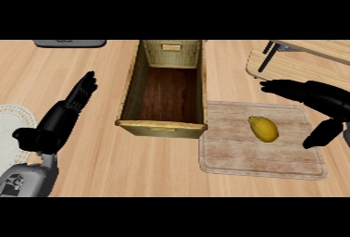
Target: Pick the lemon from the cutting board and place it in the basket
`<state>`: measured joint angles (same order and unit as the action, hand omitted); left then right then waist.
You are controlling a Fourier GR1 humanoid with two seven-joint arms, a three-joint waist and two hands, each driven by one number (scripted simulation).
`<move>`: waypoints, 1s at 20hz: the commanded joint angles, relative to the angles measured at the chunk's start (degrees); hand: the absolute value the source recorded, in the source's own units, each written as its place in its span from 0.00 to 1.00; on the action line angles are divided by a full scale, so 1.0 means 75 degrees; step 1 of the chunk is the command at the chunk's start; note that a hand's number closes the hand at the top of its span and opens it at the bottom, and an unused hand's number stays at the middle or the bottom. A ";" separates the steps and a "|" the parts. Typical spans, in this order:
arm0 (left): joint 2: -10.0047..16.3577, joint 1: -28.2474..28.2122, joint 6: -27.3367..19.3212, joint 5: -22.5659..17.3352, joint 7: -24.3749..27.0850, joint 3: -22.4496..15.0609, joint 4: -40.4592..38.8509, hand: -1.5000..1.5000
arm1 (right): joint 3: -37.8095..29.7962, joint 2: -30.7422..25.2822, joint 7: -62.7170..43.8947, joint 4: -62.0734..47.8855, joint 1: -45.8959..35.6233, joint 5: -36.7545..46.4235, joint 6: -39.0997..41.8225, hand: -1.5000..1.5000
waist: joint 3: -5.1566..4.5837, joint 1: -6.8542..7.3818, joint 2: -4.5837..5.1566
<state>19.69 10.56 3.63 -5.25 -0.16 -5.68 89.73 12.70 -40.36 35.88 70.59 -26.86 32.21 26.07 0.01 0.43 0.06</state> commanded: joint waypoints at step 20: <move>-0.0722 -0.0377 0.0443 0.0561 -0.0403 0.0421 0.0725 0.50 | -0.0219 0.0789 0.0557 0.0013 0.0520 0.1496 -0.0233 0.00 | -0.0001 -0.0031 -0.0010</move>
<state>15.59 8.39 6.76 -1.45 -2.20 -2.56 93.17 10.59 -35.59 39.01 70.91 -23.79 40.03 24.03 -0.01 0.14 -0.04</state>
